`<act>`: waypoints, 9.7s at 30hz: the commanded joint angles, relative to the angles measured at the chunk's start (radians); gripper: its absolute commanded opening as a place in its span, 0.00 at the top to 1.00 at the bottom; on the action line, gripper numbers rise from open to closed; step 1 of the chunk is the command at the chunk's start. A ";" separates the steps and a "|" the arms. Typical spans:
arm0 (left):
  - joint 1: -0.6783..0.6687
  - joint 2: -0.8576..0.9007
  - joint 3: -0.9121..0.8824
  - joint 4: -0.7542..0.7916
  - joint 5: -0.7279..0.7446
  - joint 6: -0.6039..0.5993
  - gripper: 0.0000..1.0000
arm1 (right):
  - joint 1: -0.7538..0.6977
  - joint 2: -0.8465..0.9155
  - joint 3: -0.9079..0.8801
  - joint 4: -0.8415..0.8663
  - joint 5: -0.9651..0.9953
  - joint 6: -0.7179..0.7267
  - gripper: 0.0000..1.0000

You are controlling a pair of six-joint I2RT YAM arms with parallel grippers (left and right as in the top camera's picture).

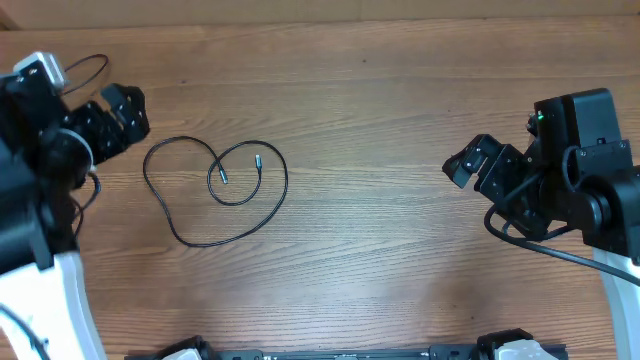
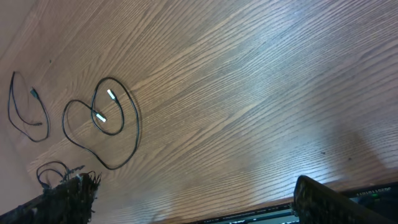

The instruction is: Untangle cables

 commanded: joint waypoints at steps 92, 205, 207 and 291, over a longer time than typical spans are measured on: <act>0.001 0.605 0.021 -0.313 -0.045 -0.070 0.01 | 0.003 -0.541 -0.117 0.011 0.258 -0.193 0.00; -0.446 0.008 0.021 -0.240 -0.282 0.043 0.01 | -0.322 -1.258 -1.691 1.553 0.125 -0.667 0.00; -0.470 -0.074 0.021 -0.242 -0.298 0.043 0.01 | -0.322 -1.258 -1.691 1.553 0.125 -0.667 0.00; -0.304 -1.189 -1.548 0.894 -0.383 0.286 0.01 | -0.322 -1.258 -1.691 1.553 0.125 -0.667 0.00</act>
